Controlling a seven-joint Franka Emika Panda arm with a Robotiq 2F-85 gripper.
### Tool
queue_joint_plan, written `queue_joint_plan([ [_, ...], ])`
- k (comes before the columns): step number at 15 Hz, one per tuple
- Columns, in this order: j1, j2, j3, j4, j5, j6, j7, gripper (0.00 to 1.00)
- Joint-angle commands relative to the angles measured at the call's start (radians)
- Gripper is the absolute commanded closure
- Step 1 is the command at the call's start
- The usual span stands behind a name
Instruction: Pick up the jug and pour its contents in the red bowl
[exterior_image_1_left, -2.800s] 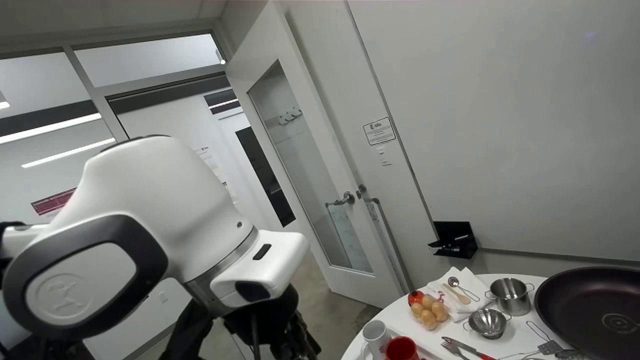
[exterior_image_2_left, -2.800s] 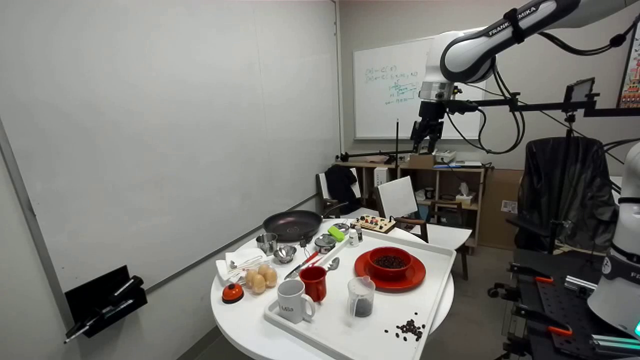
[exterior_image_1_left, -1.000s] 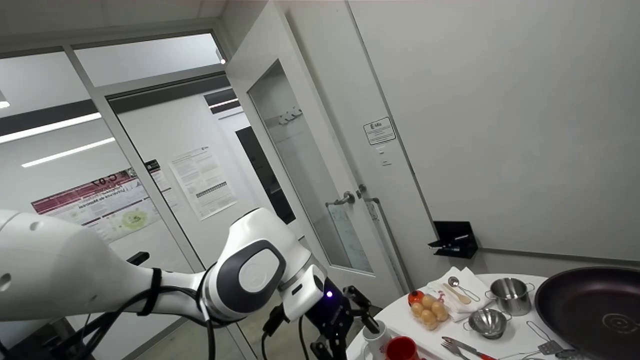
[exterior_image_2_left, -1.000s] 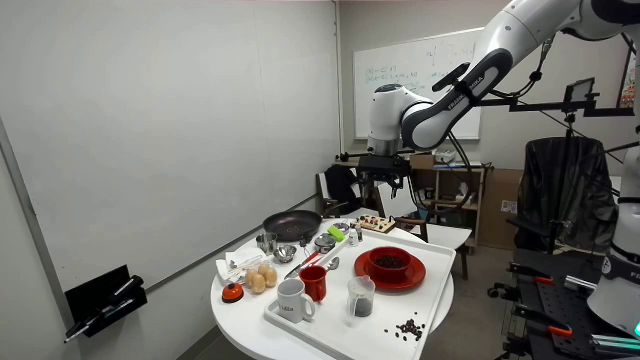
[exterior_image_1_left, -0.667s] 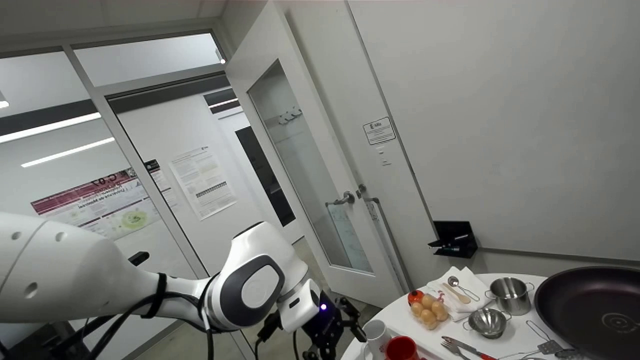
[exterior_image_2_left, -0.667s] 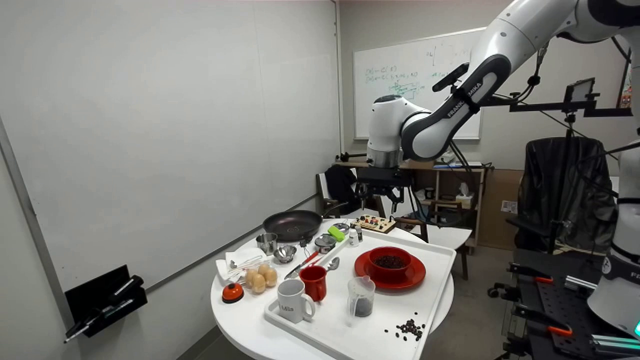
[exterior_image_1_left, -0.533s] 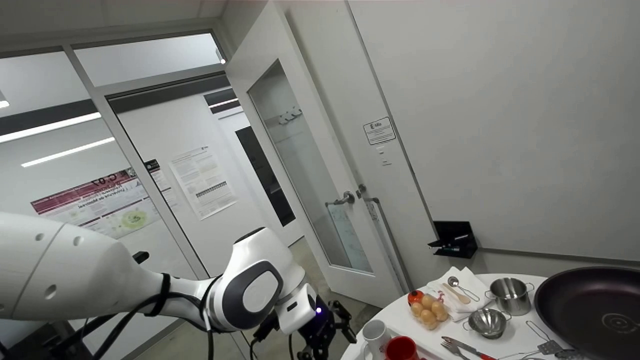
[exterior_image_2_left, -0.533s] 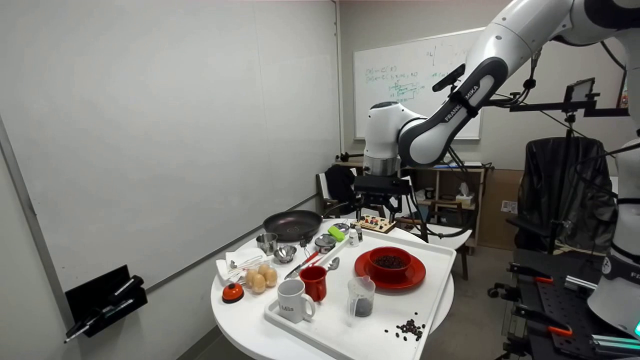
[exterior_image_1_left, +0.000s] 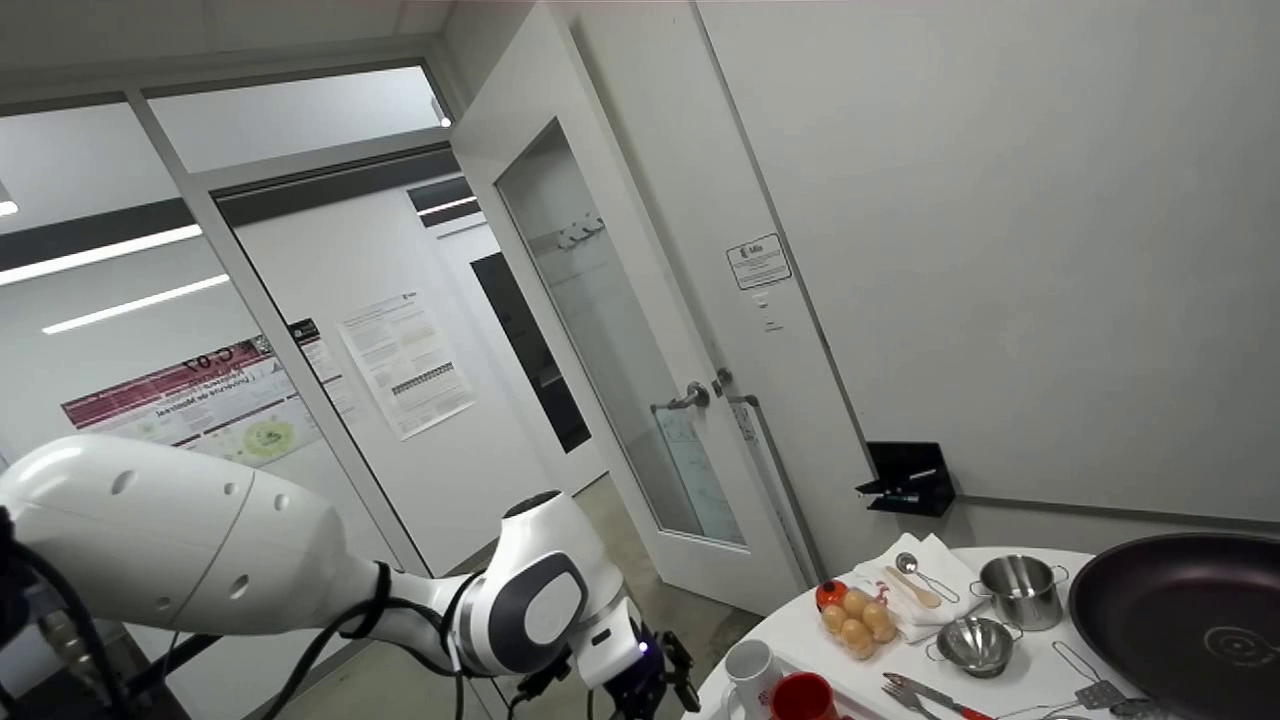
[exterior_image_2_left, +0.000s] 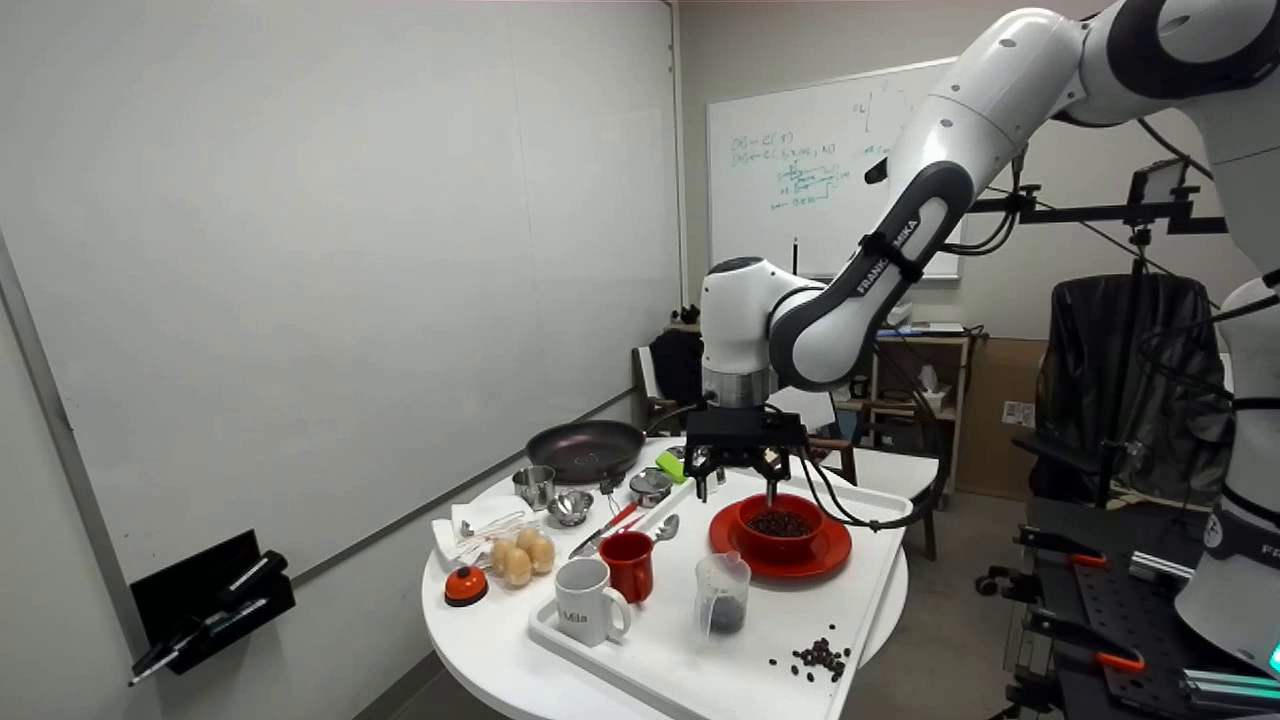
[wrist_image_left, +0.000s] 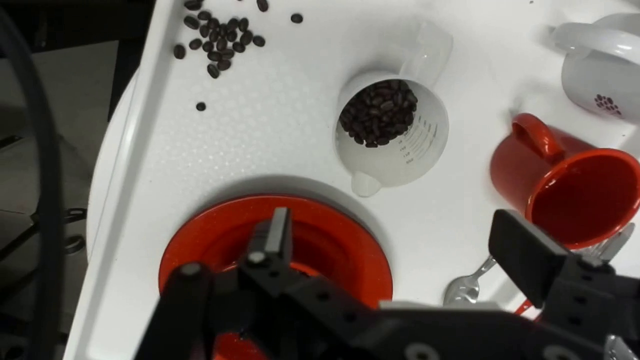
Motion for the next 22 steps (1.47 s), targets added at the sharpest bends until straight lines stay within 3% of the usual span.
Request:
queue_joint_plan([
  [1,0.052,0.131,-0.056,0.126,0.022,-0.024,0.017,0.00],
  [7,0.060,0.289,-0.060,0.299,0.163,-0.136,0.031,0.00],
  [13,0.068,0.363,-0.053,0.422,0.281,-0.235,0.064,0.00],
  [22,0.108,0.405,-0.053,0.418,0.283,-0.214,0.056,0.00],
])
